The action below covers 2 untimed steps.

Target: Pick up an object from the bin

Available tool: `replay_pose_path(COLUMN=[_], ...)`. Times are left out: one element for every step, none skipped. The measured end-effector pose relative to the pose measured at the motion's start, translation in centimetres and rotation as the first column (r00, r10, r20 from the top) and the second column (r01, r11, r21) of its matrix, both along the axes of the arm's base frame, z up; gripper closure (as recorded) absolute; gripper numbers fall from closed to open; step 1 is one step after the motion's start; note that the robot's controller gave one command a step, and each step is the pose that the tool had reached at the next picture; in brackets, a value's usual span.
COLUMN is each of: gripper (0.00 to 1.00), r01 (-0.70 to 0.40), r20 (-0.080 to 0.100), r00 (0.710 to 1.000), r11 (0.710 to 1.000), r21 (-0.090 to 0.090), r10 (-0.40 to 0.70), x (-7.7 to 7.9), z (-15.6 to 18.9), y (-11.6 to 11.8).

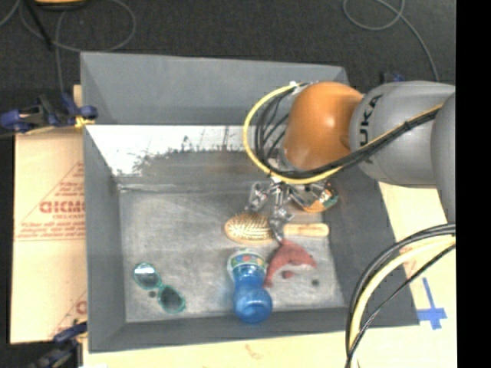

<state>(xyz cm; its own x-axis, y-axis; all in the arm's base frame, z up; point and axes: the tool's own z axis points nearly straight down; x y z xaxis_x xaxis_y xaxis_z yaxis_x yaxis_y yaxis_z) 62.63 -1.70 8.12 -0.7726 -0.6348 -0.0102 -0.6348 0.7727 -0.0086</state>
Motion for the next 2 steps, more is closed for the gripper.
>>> replay_pose_path(gripper=[1.0,1.0], r01=[0.0,-0.002], r20=[0.0,0.0], r00=[1.0,1.0], r11=[1.0,1.0], r21=[0.0,0.0], r10=[0.0,0.002], x=[0.0,0.8], z=[0.0,18.3], y=[0.0,1.6])
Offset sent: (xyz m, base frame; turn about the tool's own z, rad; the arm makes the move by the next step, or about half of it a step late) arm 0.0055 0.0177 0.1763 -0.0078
